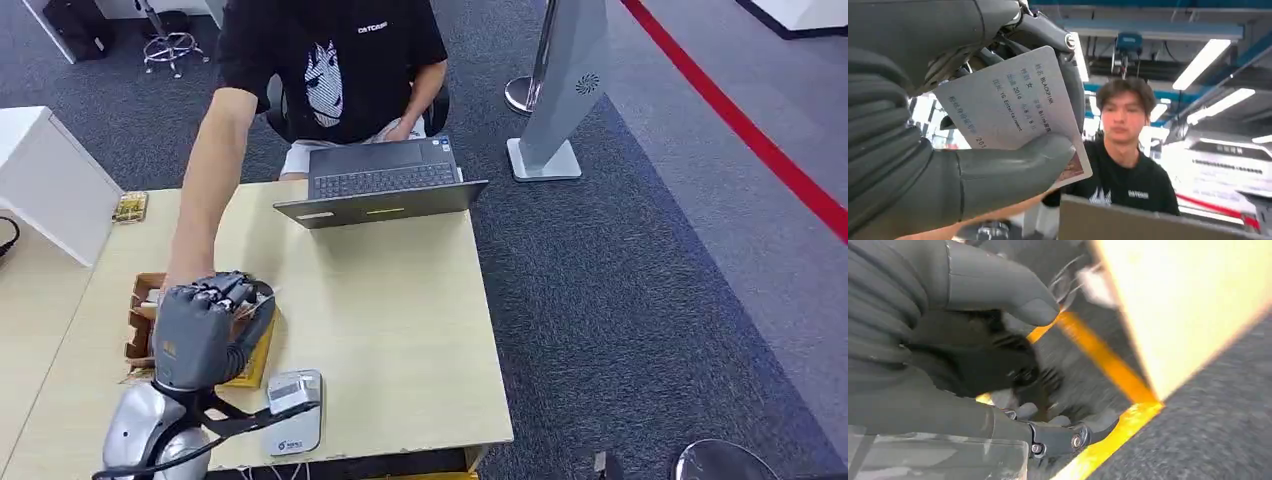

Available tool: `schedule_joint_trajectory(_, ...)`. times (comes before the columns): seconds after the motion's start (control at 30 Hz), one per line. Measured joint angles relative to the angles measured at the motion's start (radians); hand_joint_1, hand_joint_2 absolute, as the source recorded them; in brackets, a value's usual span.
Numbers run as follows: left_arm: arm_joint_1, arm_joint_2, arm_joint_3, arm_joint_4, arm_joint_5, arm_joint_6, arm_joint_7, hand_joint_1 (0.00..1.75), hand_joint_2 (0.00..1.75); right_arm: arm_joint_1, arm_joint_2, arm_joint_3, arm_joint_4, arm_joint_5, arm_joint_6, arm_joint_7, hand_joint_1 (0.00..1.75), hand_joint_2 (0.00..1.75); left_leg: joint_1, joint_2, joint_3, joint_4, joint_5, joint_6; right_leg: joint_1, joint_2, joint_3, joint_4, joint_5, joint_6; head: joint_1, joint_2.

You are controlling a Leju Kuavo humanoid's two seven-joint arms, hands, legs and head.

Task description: Pass the card to the sensor for recognition and then transmit it.

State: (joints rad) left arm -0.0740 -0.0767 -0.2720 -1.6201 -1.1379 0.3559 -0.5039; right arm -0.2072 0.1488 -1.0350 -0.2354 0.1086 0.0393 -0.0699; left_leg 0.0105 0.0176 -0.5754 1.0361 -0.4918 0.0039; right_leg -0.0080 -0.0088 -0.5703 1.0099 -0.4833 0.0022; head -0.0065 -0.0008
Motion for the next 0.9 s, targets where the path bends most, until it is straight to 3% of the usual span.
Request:
schedule_joint_trajectory(0.1,0.031,-0.006,-0.013,0.007,0.005,-0.016,-0.008,1.75,1.75,-0.009,0.0,-0.062,-0.003,-0.048,0.021,-0.061,0.0,1.75,0.0,0.0,0.0,0.0,0.0,0.0,0.0,0.0,0.0,0.0,0.001,0.0,0.0,0.0)
schedule_joint_trajectory(0.23,0.042,-0.012,-0.035,0.045,-0.014,-0.043,0.006,1.75,1.75,-0.034,0.003,-0.11,-0.003,-0.064,0.024,-0.096,0.0,1.75,0.0,0.0,0.0,0.0,0.001,0.0,0.0,0.0,0.0,0.0,0.001,0.0,0.0,0.0)
schedule_joint_trajectory(0.57,0.048,-0.025,-0.051,0.192,-0.046,-0.038,0.055,1.75,1.75,-0.037,0.031,-0.13,-0.001,-0.005,-0.006,-0.098,0.0,1.75,0.0,0.0,0.0,0.0,0.001,0.0,0.0,0.0,0.0,0.0,0.0,0.0,0.0,0.0)
schedule_joint_trajectory(0.9,0.073,-0.026,-0.051,0.285,-0.05,-0.042,0.055,1.75,1.75,0.018,0.035,-0.13,0.002,-0.007,0.013,-0.108,0.0,1.75,0.0,-0.001,0.0,0.0,0.001,0.0,0.0,-0.001,0.0,0.0,0.0,0.0,0.0,0.0)
